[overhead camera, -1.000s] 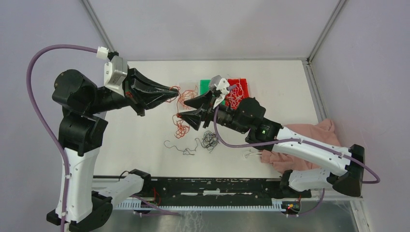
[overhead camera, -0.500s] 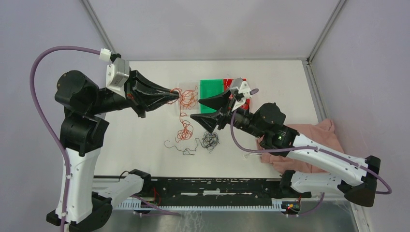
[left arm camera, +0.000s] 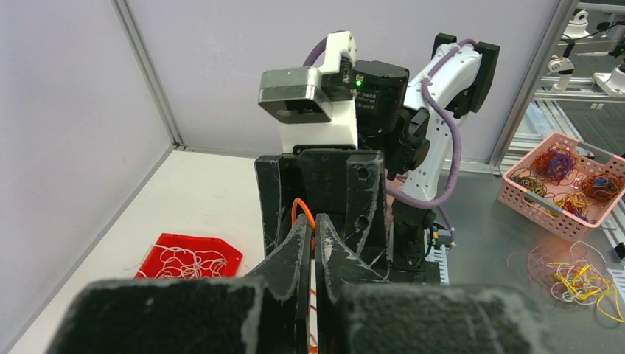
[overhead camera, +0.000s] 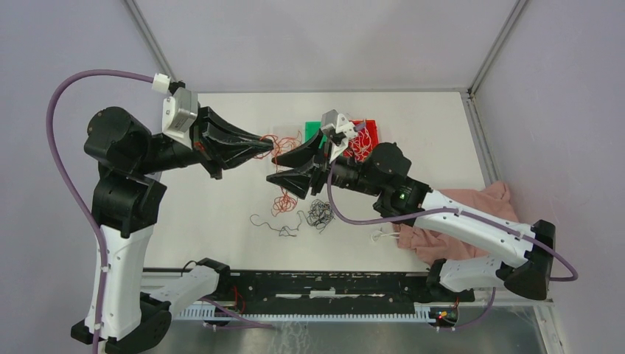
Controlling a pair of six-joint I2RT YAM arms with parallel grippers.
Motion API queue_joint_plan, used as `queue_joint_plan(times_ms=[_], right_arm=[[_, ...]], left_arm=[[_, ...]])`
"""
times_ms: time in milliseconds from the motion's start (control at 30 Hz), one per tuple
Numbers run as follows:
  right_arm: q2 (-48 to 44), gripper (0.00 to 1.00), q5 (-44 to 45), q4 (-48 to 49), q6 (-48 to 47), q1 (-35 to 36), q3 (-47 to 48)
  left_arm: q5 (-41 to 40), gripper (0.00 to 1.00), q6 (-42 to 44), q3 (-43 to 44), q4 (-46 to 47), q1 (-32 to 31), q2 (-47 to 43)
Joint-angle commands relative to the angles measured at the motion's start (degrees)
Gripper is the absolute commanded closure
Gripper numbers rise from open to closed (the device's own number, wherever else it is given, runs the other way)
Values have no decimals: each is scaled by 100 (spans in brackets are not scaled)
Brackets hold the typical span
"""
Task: Untangle the cables
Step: Untie the cable.
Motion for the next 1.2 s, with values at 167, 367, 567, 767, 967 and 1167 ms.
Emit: queue_joint_plan(times_ms=[167, 367, 567, 767, 967, 1167], right_arm=[[410, 61, 131, 456, 151, 14, 385], [626, 68, 116, 841, 561, 15, 88], [1027, 70, 186, 1238, 1027, 39, -159], [1305, 71, 374, 1628, 1310, 64, -381], [1395, 72, 517, 1830, 1500, 66, -639], [1474, 74, 682, 2115, 1753, 68, -1234]], left_arm=[[153, 97, 175, 24, 189, -13, -65], [165, 97, 48, 29, 380, -14, -59], [178, 97, 12, 164, 397, -13, 7], [203, 97, -256, 217, 639, -13, 12], [173, 97, -240, 323, 652, -18, 31], [-13, 97, -21, 641, 652, -13, 111]])
